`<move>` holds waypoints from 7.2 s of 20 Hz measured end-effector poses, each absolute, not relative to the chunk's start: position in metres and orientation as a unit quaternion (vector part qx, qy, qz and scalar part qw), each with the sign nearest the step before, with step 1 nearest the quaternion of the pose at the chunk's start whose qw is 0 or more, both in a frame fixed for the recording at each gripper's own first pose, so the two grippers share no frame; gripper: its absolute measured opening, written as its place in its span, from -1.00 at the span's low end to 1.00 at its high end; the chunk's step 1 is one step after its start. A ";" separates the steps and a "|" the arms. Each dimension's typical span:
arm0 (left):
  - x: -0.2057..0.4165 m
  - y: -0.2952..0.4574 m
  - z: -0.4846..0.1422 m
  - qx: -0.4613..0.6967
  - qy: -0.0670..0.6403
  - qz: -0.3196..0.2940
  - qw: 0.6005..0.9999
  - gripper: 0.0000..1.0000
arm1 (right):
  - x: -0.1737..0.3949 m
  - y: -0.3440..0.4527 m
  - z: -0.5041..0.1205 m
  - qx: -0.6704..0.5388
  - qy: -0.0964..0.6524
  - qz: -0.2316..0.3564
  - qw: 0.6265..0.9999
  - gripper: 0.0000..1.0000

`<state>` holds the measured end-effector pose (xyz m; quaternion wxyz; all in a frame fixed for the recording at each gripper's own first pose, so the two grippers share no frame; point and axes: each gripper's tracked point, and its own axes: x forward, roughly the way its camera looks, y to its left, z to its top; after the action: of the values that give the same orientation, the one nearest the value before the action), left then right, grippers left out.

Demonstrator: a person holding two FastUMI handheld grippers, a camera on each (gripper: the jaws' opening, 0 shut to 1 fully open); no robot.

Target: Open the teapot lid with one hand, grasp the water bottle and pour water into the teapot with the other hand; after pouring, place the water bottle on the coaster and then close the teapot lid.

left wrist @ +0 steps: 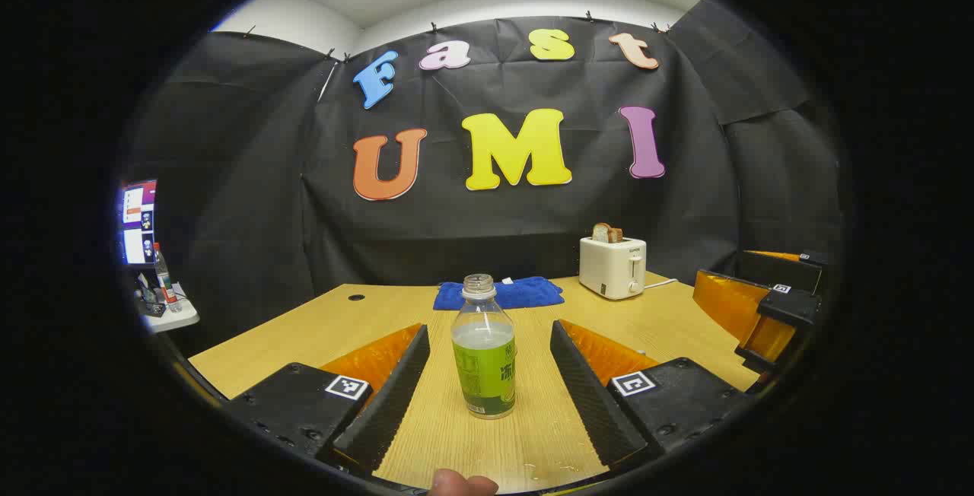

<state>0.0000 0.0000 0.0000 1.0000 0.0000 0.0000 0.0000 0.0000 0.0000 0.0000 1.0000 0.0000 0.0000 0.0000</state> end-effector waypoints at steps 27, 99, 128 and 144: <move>0.004 0.026 -0.010 -0.017 0.020 0.020 0.999 0.99 | 0.055 0.038 -0.067 0.000 0.073 0.023 0.997 0.91; 0.067 -0.002 -0.118 -0.048 0.159 0.000 0.986 0.70 | 0.050 -0.030 -0.069 0.022 0.103 0.047 0.993 -1.00; 0.056 0.044 -0.046 0.493 0.164 0.025 0.854 0.46 | 0.045 -0.084 -0.076 0.048 0.101 0.044 0.993 -1.00; 0.070 0.019 -0.063 0.680 0.201 -0.018 0.705 0.46 | 0.041 -0.102 -0.088 0.059 0.103 0.044 0.992 -1.00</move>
<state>0.0700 0.0188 -0.0627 0.7054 0.6796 0.2007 -0.0179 0.0407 -0.1023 -0.0879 0.9920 0.0590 0.1027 0.0436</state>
